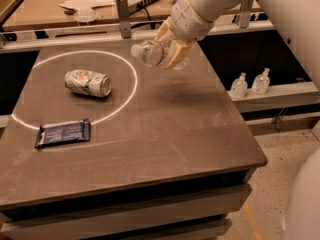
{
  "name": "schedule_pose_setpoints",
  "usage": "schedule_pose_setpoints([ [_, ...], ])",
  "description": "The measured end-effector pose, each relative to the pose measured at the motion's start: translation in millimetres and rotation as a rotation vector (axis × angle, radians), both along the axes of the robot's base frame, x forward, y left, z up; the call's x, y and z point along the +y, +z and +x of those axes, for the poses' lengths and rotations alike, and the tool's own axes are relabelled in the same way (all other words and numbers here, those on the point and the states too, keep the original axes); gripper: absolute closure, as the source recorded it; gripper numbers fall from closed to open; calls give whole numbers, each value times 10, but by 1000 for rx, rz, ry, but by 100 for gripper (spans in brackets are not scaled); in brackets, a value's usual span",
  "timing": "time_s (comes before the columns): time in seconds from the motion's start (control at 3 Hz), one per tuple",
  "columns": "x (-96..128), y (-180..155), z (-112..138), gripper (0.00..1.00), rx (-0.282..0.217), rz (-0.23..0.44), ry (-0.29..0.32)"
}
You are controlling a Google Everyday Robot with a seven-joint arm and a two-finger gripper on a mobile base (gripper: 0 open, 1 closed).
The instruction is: Knock water bottle over
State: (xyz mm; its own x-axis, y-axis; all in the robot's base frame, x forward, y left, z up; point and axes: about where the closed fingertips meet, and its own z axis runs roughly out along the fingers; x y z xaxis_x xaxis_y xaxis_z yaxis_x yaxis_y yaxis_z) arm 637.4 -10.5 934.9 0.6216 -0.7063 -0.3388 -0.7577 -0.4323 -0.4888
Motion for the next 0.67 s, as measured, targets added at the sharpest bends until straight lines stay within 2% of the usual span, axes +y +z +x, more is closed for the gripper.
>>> schedule_pose_setpoints([
  [0.33,60,-43,16,100,-2,-49,23],
  [0.67,363,-212,-153,100,-58,-253,155],
])
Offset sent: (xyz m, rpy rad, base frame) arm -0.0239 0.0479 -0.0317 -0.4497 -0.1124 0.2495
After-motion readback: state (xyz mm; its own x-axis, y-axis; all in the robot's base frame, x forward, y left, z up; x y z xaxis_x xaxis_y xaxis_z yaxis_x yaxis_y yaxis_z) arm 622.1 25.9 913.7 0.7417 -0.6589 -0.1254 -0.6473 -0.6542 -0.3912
